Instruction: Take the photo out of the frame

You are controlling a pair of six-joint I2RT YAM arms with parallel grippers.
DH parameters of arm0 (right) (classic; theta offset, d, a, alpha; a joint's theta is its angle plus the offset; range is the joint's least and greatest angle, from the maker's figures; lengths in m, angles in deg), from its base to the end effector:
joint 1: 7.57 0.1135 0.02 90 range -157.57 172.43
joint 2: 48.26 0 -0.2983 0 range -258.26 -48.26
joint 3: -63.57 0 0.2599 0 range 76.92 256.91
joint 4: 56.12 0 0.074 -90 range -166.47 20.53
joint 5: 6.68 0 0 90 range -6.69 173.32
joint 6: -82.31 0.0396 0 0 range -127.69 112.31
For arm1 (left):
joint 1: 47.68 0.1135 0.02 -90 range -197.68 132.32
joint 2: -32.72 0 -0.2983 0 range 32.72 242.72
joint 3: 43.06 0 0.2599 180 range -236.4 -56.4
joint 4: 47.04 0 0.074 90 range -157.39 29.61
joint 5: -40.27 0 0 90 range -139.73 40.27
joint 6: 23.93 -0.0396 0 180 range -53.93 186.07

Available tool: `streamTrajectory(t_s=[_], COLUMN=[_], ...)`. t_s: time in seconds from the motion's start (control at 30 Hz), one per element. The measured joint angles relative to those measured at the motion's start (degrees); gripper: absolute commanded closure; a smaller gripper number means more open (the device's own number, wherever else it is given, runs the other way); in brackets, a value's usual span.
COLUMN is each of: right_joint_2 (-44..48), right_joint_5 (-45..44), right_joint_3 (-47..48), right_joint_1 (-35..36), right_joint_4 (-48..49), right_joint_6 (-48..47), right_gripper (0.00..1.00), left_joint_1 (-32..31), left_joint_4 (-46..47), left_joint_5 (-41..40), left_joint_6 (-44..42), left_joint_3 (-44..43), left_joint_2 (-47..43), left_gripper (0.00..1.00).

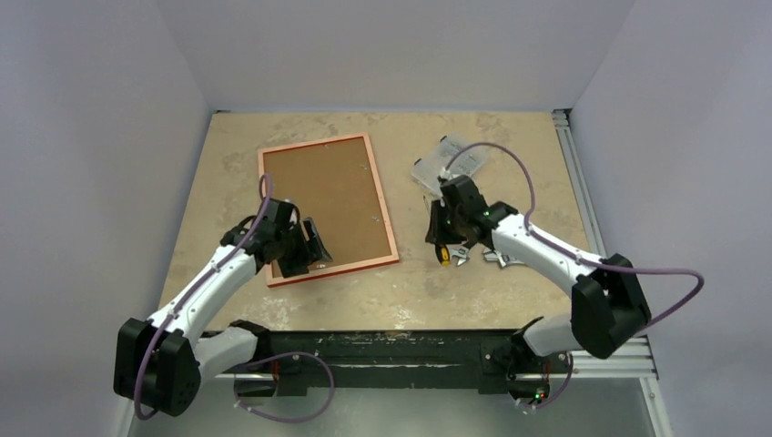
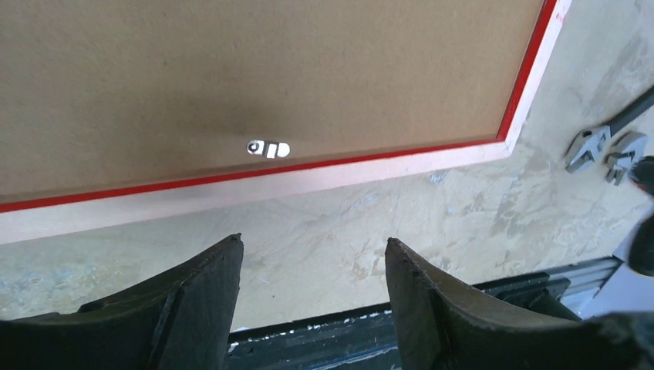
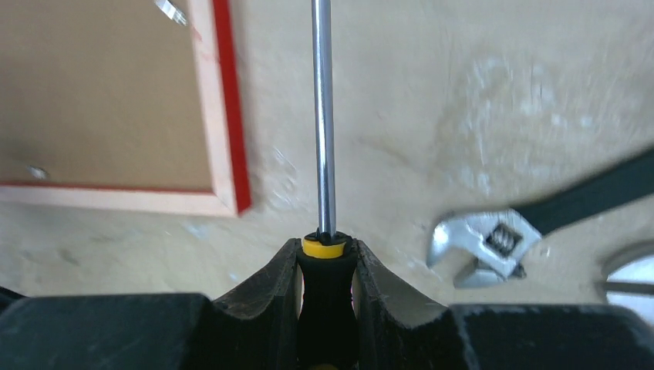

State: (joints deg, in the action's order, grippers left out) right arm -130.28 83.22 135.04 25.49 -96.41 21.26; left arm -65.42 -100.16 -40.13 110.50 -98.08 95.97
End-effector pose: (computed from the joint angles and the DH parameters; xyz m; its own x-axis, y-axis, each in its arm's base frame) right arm 0.2564 0.1668 0.2732 -0.8323 0.0358 -0.5532 -0.1620 0.9386 0.3045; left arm 0.1858 -0.0664 0.2435 -0.8605 -0.4494 -0.2399 -0.3162 0.8404 -0.4401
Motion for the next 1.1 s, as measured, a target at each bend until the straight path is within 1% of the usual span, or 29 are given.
streamTrajectory(t_s=[0.1, 0.17, 0.23, 0.33, 0.4, 0.47, 0.57, 0.67, 0.73, 0.93, 1.1], right_joint_2=[5.22, 9.60, 14.03, 19.67, 22.93, 25.97, 29.59, 32.61, 34.69, 38.82, 39.04], right_joint_5=[0.90, 1.05, 1.07, 1.09, 1.11, 1.14, 1.09, 1.07, 1.05, 0.39, -0.48], right_joint_3=[-10.32, -14.49, -15.96, -16.04, -16.17, -16.76, -18.18, -19.67, -20.81, -22.14, -22.95], right_joint_1=[0.04, 0.04, 0.04, 0.04, 0.04, 0.04, 0.04, 0.04, 0.04, 0.04, 0.04], right_joint_4=[1.68, 1.27, 1.29, 2.51, 3.19, 3.65, 3.58, 2.54, 1.62, -1.33, -1.57], right_joint_6=[1.09, 1.62, 1.81, 1.92, 1.95, 1.95, 2.10, 2.36, 2.60, 3.32, 3.63], right_gripper=[1.00, 1.00, 1.00, 1.00, 1.00, 1.00, 1.00, 1.00, 1.00, 1.00, 1.00], left_joint_1=[-0.13, -1.03, -3.21, -7.43, -8.70, -9.09, -9.22, -9.46, -9.46, -9.68, -9.73], left_joint_4=[2.05, 2.95, 2.89, 2.47, 2.95, 4.00, 5.35, 6.51, 7.37, 8.85, 8.74], left_joint_5=[2.89, 4.09, 3.58, 1.57, 1.09, 1.33, 2.38, 3.08, 3.21, 0.81, -0.02], left_joint_6=[1.95, 4.81, 9.14, 18.75, 24.59, 31.43, 38.75, 44.92, 48.61, 55.69, 58.55], left_joint_3=[3.96, 6.69, 8.26, 9.07, 9.57, 10.36, 10.62, 10.56, 10.54, 9.86, 5.90], left_joint_2=[-2.75, -4.46, -5.81, -7.43, -7.21, -4.72, 1.36, 6.27, 7.15, 8.44, 13.38], left_gripper=[0.35, 0.34, 0.33, 0.30, 0.27, 0.26, 0.26, 0.27, 0.27, 0.32, 0.36])
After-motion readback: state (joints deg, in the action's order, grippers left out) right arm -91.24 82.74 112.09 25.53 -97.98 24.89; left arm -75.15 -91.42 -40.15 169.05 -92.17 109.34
